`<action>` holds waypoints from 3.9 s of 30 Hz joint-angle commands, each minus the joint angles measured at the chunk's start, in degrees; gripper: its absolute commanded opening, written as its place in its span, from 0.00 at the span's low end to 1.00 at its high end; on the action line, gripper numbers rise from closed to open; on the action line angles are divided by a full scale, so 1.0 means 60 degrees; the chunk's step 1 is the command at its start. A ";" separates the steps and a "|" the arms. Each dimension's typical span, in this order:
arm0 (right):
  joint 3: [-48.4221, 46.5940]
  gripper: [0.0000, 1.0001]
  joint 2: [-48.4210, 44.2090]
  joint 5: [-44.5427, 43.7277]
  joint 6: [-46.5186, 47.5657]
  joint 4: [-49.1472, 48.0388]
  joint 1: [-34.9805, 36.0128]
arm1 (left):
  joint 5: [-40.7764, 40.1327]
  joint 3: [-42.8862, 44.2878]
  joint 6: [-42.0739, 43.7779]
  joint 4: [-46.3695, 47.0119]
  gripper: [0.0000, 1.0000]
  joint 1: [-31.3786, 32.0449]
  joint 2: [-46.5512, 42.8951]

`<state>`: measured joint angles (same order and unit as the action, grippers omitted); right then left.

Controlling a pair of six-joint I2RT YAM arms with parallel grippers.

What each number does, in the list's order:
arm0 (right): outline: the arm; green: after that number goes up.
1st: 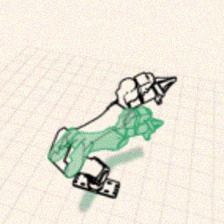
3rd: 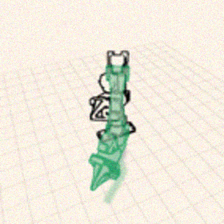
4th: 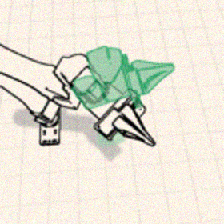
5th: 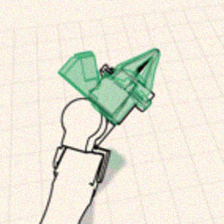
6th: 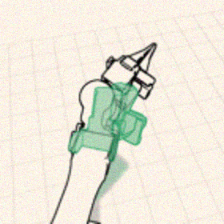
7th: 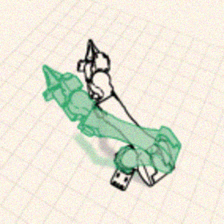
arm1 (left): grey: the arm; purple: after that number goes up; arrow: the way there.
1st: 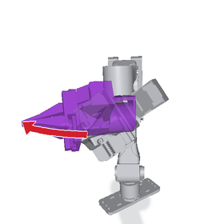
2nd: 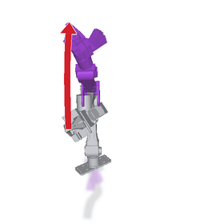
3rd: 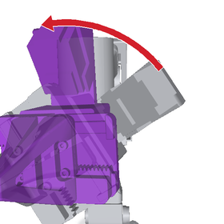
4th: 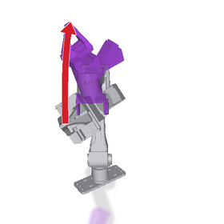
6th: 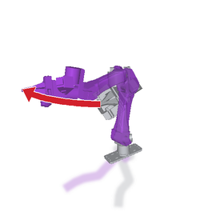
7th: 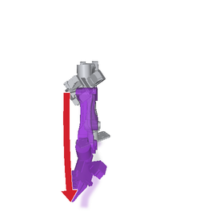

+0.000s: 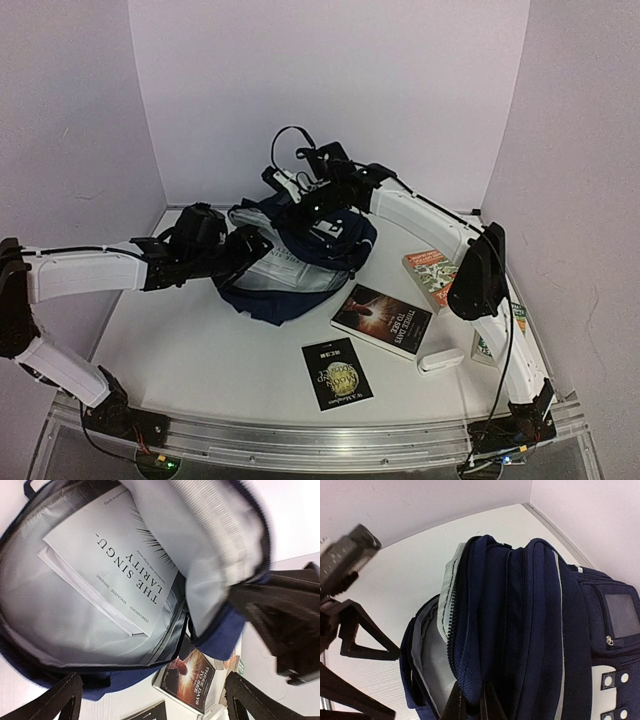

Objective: Pack the student bag
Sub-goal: Place the book in the student bag, then pick up the book from the center of the board.

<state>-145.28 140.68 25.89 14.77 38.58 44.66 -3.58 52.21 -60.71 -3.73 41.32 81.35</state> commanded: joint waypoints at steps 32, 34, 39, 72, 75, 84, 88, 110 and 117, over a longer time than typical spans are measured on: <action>0.7829 0.87 -0.4469 -0.0791 -0.0962 0.0072 -0.6396 | 0.2083 0.1821 0.2990 0.0896 1.00 0.0602 0.1783; 0.7985 0.86 -0.4267 -0.0818 -0.0827 0.0159 -0.6619 | 0.2287 0.2104 0.3007 0.0948 1.00 0.0661 0.2188; 0.8290 0.86 -0.3813 -0.1291 -0.0502 0.0257 -0.6834 | 0.2517 0.2766 0.3176 0.0930 1.00 0.0880 0.2946; 0.8508 0.90 -0.3831 -0.1477 -0.0405 0.1025 -0.7720 | 0.3116 0.6603 0.3556 0.0840 1.00 0.1710 0.6712; 0.8495 0.89 -0.3495 -0.1435 -0.0257 0.1028 -0.7775 | 0.3183 0.6968 0.3543 0.0803 1.00 0.1763 0.7013; 0.8760 0.82 -0.2874 -0.0318 -0.0416 0.1260 -0.7760 | 0.3656 0.7667 0.3117 0.1154 0.94 0.1808 0.7900; 0.8947 0.77 -0.2790 0.0107 -0.0504 0.1320 -0.7661 | 0.3854 0.7972 0.2931 0.1323 0.91 0.1829 0.8243; 0.9429 0.67 -0.3136 0.1214 -0.1929 0.0750 -0.6161 | 0.5176 1.0571 0.1029 0.2299 0.67 0.1889 1.1056; 0.9516 0.67 -0.3087 0.0938 -0.1810 0.0656 -0.6128 | 0.4621 0.9532 0.0836 0.2725 0.66 0.1997 1.0477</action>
<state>-89.27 123.55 32.62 3.97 42.48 7.44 26.30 113.06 -54.57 10.67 52.53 147.37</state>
